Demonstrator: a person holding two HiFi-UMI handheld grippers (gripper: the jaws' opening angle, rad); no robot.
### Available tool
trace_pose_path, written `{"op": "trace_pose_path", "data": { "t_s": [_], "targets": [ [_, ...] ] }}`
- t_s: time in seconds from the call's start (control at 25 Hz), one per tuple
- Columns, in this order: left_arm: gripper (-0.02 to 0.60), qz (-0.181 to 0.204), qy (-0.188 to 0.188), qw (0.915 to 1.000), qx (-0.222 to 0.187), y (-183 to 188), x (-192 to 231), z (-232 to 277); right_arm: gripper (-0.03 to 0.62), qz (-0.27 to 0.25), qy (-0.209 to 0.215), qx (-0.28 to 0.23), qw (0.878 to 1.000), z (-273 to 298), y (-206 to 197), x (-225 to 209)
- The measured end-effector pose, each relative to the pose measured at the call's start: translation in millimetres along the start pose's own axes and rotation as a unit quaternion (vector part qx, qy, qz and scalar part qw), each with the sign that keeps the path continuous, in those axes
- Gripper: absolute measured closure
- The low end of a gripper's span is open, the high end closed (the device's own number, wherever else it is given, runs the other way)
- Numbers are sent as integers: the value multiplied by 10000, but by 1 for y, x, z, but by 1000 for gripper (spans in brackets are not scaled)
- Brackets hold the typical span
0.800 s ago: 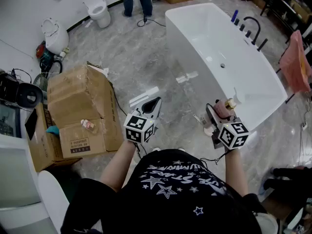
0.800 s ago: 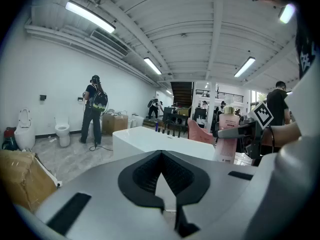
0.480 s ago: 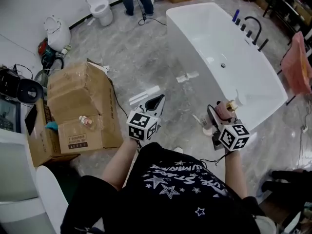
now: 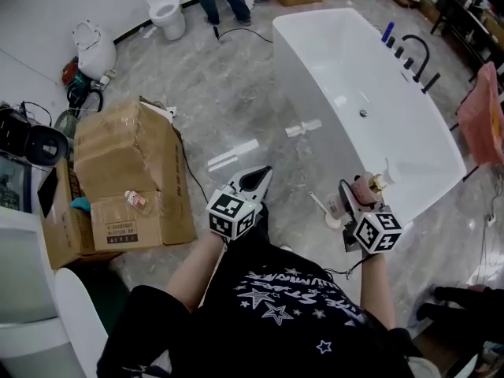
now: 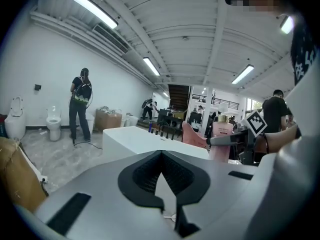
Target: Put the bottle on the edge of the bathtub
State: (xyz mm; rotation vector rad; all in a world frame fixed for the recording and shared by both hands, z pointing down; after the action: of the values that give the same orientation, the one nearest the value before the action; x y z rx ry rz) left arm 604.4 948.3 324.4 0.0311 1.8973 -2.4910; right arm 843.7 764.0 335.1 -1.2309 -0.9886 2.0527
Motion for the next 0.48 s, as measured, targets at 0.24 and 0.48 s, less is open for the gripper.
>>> {"op": "trace_pose_path", "data": {
  "t_s": [0.24,0.48],
  "targets": [
    [566,29,-177,9998,95,-5,65,64,381,146,-221,-61,9996,60,22,-7],
    [566,65,-581,9983,-28,32,162,143,380,25,-563,-202,9982,153,90,-12]
  ]
}}
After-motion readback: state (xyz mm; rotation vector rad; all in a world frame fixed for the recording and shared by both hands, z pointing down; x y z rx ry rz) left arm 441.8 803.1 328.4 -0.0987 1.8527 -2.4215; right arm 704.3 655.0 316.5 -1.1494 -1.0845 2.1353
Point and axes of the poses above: the fingertips, and each gripper's own axes: z forward along the fingers, x to its left, y out of its top, the point moved 8 cm from there along -z, backward along the fingers, and after that the axes turned 12 degrees about z, right-handed, at the moved point
